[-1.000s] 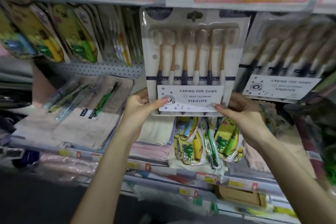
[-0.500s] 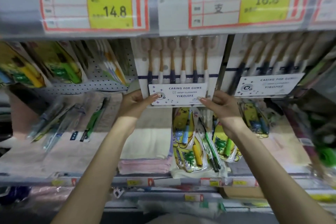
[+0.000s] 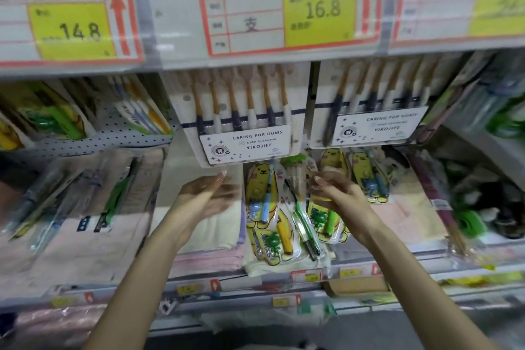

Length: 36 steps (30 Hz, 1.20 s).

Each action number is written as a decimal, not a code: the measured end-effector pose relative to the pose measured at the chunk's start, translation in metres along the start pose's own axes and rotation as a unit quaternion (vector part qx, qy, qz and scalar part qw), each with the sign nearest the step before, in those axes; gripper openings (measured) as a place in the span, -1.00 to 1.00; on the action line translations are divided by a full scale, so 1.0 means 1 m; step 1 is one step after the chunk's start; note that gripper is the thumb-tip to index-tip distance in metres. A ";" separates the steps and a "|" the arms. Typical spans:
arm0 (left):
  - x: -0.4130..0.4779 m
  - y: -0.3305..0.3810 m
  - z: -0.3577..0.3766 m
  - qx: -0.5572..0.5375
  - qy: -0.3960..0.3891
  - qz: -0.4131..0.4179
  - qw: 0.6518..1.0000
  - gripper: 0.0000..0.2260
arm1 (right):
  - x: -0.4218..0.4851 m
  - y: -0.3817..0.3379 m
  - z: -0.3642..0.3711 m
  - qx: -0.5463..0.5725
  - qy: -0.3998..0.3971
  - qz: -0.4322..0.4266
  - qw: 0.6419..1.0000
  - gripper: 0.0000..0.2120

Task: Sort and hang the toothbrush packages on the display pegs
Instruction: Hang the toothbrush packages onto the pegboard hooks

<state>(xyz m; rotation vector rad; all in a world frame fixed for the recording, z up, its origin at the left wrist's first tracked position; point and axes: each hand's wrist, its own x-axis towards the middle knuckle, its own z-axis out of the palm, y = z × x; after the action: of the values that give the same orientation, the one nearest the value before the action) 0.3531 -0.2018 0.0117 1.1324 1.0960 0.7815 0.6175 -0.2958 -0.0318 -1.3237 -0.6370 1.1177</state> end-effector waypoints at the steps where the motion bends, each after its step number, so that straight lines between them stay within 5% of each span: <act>1: -0.003 -0.002 0.004 -0.001 -0.003 -0.009 1.000 -0.60 | -0.001 0.005 -0.010 -0.002 0.005 0.011 1.000 -0.80; 13: -0.019 -0.051 0.081 -0.025 -0.023 -0.051 0.998 -0.60 | -0.005 0.057 -0.107 0.028 0.051 0.114 0.992 -0.87; 23: -0.044 -0.094 0.108 -0.038 0.007 -0.073 0.997 -0.55 | 0.022 0.082 -0.109 0.059 0.076 0.160 0.982 -0.62; 29: -0.054 -0.101 0.105 -0.047 0.041 -0.067 0.996 -0.56 | 0.040 0.074 -0.092 0.057 0.074 0.191 0.977 -0.91; 33: -0.060 -0.101 0.103 -0.045 0.052 -0.068 0.995 -0.56 | 0.048 0.076 -0.075 -0.002 0.070 0.176 0.982 -0.77; 36: -0.063 -0.099 0.104 -0.042 0.060 -0.068 0.995 -0.59 | 0.055 0.083 -0.067 -0.047 0.091 0.149 0.983 -0.43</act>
<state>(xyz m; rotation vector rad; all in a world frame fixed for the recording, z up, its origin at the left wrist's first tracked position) 0.4288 -0.3175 -0.0614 0.9400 1.2156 0.7880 0.6753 -0.2850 -0.1366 -1.6209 -0.3668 1.1990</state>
